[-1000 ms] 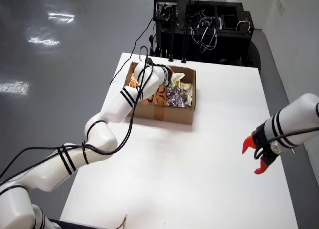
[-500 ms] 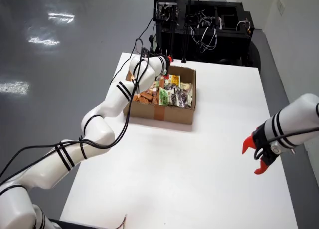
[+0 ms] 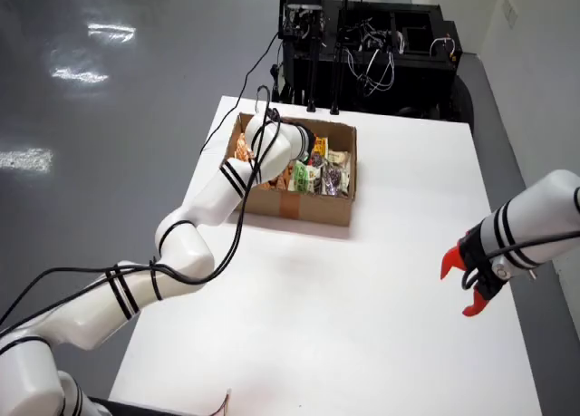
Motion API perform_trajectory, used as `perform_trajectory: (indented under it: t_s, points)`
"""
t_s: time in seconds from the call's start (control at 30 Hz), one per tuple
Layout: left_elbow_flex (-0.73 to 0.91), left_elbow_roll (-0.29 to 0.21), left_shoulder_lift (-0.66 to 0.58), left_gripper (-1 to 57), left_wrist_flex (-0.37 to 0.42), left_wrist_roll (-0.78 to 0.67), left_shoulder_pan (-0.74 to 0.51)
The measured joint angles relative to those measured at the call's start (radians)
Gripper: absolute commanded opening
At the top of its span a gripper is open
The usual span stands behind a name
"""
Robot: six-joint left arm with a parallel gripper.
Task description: Grasp a snack and put it in the bin.
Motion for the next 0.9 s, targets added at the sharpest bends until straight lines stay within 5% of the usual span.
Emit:
perform_trajectory:
  t_s: [0.37,0.9]
  points:
    - [-0.054,0.007,0.023,2.3,0.172,0.029,-0.115]
    - [0.021,-0.001,-0.022,-0.5,0.281,0.047,-0.289]
